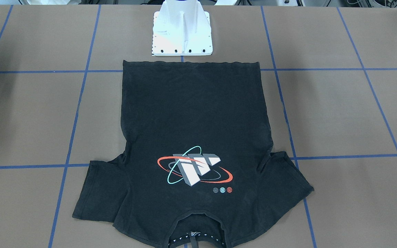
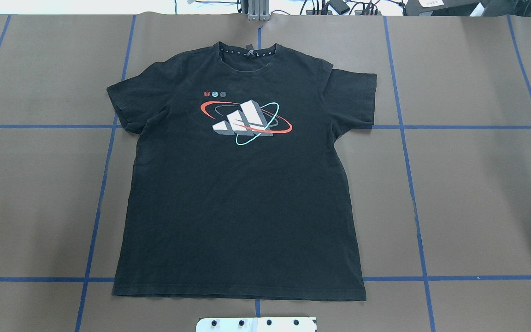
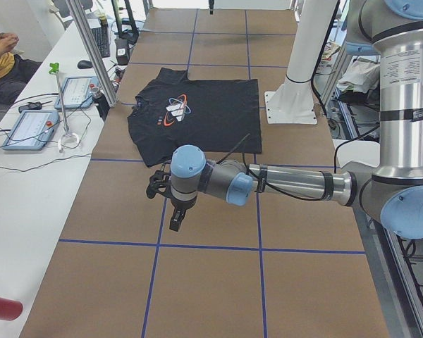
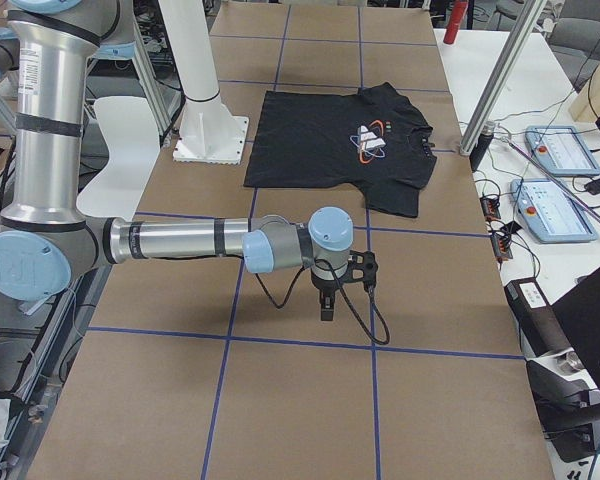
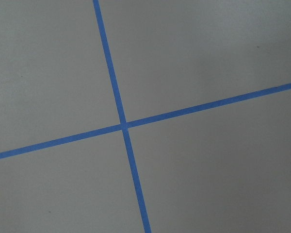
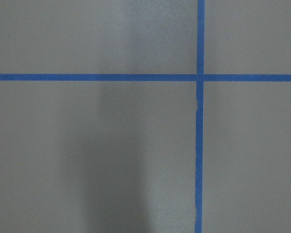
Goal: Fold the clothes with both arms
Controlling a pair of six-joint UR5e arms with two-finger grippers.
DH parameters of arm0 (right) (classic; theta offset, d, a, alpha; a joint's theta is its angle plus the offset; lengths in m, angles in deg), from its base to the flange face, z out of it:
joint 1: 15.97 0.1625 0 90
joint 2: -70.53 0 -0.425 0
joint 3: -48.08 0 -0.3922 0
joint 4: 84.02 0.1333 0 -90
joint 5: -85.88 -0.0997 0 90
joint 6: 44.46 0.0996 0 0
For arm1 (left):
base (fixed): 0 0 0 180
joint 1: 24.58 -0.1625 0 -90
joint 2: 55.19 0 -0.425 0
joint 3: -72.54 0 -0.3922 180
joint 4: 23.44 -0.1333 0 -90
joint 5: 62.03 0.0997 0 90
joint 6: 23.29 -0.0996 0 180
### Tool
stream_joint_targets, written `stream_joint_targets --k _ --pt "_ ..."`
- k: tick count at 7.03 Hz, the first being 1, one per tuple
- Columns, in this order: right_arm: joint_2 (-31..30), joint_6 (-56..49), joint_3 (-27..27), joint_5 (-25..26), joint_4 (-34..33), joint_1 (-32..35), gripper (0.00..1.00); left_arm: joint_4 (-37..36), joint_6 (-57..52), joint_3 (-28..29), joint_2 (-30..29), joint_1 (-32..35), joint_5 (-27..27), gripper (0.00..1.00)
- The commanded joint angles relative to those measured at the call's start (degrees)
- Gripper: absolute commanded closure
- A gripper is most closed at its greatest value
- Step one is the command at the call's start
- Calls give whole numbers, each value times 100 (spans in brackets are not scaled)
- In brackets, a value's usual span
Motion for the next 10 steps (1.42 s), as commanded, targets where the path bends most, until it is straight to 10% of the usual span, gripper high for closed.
stream_joint_targets --k 1,8,10 --pt "-23 0 -6 3 9 17 0 -45 -33 -142 131 6 13 0" --pt "-76 44 -67 -592 516 -131 0 16 37 -240 264 -12 -83 0" --pt "720 585 -469 -577 579 -403 0 138 10 -257 299 -29 -92 0"
